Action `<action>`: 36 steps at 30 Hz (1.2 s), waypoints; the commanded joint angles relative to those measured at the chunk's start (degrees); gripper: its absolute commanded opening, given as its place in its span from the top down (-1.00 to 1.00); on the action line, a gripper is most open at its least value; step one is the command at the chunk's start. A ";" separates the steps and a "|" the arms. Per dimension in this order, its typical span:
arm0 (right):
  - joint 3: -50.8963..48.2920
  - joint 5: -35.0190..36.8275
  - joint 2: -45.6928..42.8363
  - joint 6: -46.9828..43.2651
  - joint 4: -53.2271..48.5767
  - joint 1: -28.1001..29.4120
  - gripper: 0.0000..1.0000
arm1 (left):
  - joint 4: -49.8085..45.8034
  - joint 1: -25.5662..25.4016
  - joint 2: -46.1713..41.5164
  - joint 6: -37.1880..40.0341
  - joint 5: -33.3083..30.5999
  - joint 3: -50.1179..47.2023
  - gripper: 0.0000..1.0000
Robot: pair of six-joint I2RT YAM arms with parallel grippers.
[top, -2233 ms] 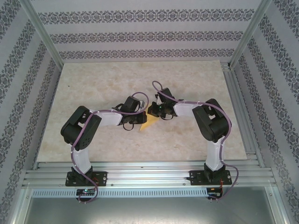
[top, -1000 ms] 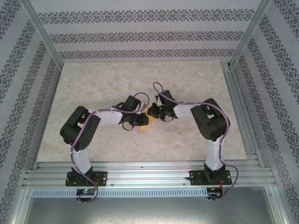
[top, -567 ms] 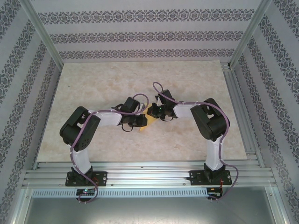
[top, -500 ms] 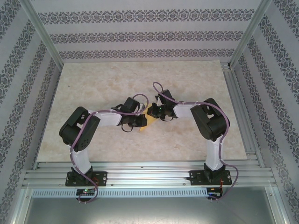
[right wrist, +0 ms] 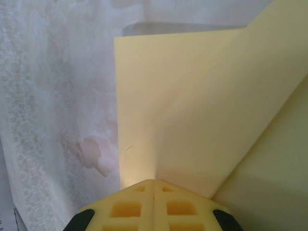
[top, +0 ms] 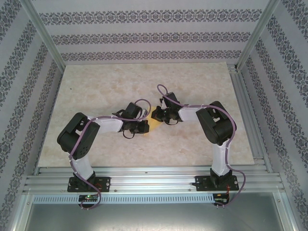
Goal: Fold a paper plane with a square sheet of paper (pick it up from the middle)
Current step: Fourth fold the wing at the center of the table.
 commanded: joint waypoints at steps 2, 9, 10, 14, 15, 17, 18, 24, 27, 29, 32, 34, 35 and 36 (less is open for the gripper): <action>-1.39 4.97 4.87 -0.46 -6.30 0.08 0.98 | -8.35 -1.21 -1.48 1.58 -0.75 -2.03 0.88; -1.40 5.06 4.88 -0.52 -6.47 0.08 0.98 | -10.43 -1.53 -2.63 2.42 -2.05 -2.24 0.88; -1.40 5.14 4.88 -0.43 -6.52 0.08 0.98 | -10.61 -1.61 -2.63 2.46 -2.09 -2.25 0.88; -1.37 5.19 5.00 -0.45 -6.63 0.08 0.98 | -10.96 -2.06 -2.68 2.96 -1.93 -2.26 0.88; -1.39 5.25 4.97 -0.47 -6.64 0.08 0.98 | -11.06 -2.17 -2.66 3.01 -1.88 -2.27 0.88; -1.28 5.24 5.06 -0.45 -6.68 0.08 0.98 | -11.48 -2.36 -2.64 3.20 -1.78 -2.13 0.88; -1.24 5.23 5.08 -0.46 -6.72 0.08 0.98 | -11.71 -2.46 -2.63 3.36 -1.92 -2.15 0.88; -1.16 5.23 5.18 -0.39 -6.96 0.00 0.98 | -13.23 -2.89 -2.90 3.88 -2.61 -2.64 0.88; -1.27 5.28 5.26 -0.41 -6.95 -0.09 0.98 | -14.23 -3.07 -2.82 4.16 -3.56 -2.90 0.88; -1.29 5.39 5.22 -0.28 -6.93 -0.11 0.98 | -15.00 -3.16 -2.93 4.34 -4.44 -3.15 0.89; -1.28 5.33 5.31 -0.34 -6.90 -0.18 0.99 | -15.67 -3.16 -3.21 4.39 -5.24 -3.51 0.89; -1.31 5.32 5.43 -0.26 -6.98 -0.26 0.99 | -15.80 -3.25 -3.42 4.41 -5.11 -3.72 0.90; -1.31 5.40 5.41 -0.22 -6.94 -0.27 0.99 | -15.89 -3.24 -3.51 4.43 -5.12 -3.80 0.89; -1.31 5.30 5.42 -0.19 -6.96 -0.26 0.99 | -15.98 -3.33 -3.60 4.39 -5.08 -3.94 0.89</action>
